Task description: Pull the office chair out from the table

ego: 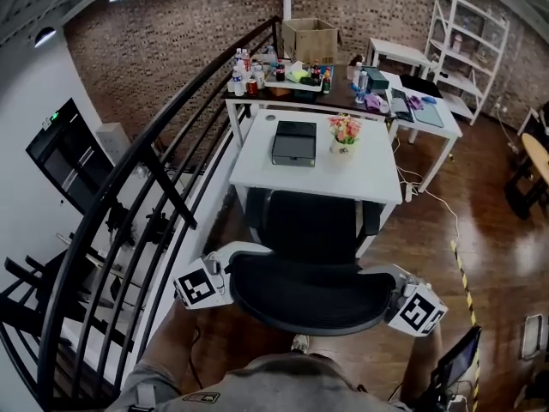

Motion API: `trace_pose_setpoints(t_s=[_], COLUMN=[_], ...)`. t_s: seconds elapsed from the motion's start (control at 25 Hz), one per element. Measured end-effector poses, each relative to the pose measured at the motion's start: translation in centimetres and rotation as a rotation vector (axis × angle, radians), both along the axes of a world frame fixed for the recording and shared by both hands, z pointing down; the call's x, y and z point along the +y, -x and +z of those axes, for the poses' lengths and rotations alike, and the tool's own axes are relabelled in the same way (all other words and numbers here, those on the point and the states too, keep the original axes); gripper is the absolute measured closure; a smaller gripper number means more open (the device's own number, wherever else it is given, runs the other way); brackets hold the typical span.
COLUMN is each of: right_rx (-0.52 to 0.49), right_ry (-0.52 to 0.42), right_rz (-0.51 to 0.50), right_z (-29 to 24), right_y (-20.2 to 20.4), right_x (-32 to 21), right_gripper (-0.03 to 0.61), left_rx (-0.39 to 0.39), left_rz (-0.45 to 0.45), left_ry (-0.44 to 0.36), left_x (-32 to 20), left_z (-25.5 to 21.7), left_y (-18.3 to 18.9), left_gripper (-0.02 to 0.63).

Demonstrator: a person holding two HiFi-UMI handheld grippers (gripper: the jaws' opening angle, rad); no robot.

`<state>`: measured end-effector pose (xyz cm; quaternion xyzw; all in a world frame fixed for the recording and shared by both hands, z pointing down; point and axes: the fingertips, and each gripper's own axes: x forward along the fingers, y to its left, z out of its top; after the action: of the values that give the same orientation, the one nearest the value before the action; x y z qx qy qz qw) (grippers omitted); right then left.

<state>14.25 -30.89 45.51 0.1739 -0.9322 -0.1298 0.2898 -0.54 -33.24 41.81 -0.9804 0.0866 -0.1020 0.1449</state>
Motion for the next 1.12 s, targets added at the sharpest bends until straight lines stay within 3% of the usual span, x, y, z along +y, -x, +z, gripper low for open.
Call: trace_pose_setpoints(t_s=[0.76, 1.12], right_rx=[-0.005, -0.001], right_ry=[0.008, 0.022], right_rz=[0.084, 0.067], right_z=[0.0, 0.0], right_y=[1.6, 3.2], right_x=[9.5, 14.4], right_gripper=[0.457, 0.463], left_rx=[-0.04, -0.012], left_rz=[0.045, 0.06], left_ry=[-0.023, -0.022], left_x=[8.7, 13.4], left_z=[0.6, -0.3], left_y=[1.8, 2.9], left_gripper=[0.407, 0.403])
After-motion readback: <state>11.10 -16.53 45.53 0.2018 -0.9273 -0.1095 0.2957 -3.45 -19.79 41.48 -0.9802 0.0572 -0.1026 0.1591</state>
